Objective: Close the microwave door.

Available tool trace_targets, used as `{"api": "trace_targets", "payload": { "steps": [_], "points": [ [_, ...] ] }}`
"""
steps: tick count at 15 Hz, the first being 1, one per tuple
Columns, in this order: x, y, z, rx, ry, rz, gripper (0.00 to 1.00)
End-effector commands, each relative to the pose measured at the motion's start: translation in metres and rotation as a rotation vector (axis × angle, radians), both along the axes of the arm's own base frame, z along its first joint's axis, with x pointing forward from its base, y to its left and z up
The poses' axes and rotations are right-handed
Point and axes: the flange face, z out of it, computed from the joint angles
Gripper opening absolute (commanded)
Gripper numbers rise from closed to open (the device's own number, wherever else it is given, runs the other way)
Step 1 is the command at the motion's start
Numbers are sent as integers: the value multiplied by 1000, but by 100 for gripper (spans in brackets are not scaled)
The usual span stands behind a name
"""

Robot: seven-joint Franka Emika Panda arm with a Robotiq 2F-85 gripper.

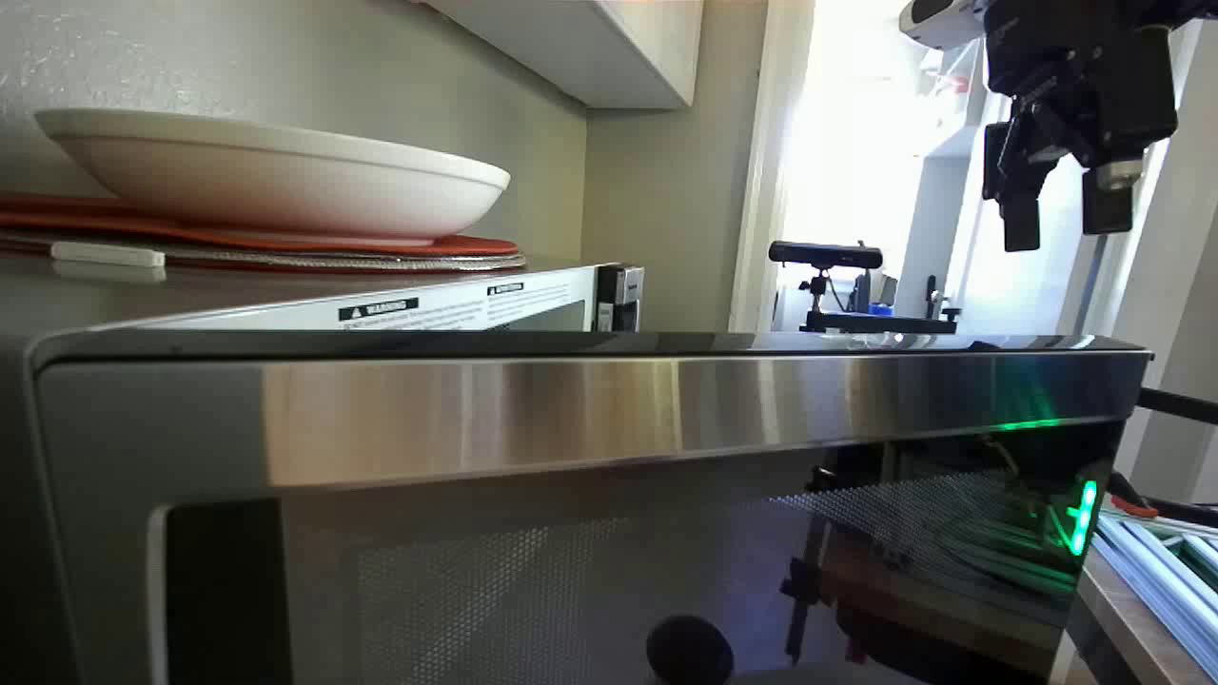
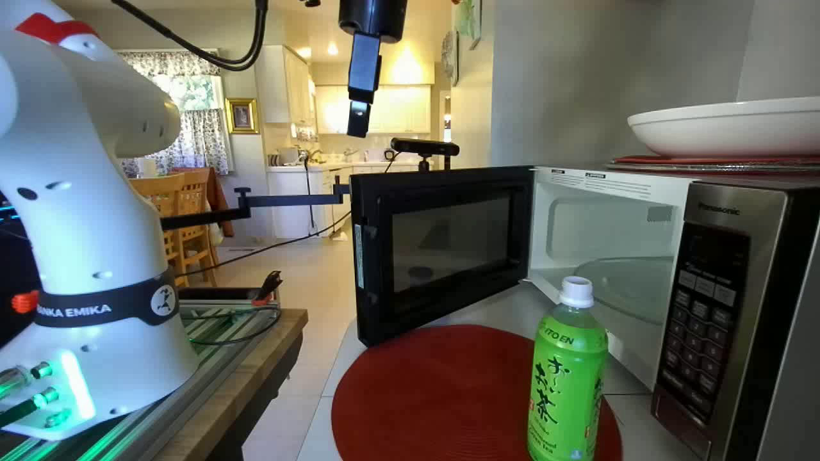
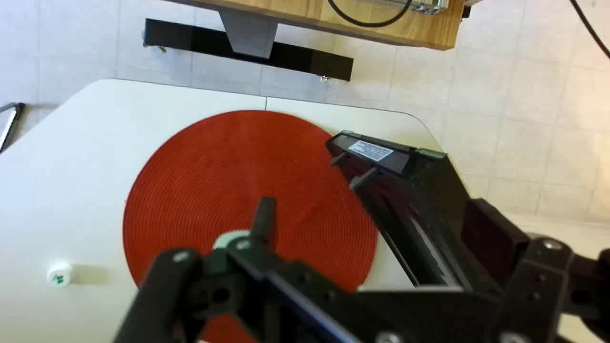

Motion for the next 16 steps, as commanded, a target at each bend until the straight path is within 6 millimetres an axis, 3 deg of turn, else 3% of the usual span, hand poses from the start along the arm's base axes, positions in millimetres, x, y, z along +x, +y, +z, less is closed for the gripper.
{"api": "trace_targets", "payload": {
  "steps": [1, 11, 16],
  "points": [
    [0, 0, 0, 0, 1, 0, 100],
    [0, 1, 2, 3, 1, -8, 100],
    [-1, 4, 9, -15, 43, -120, 100]
  ]
}}
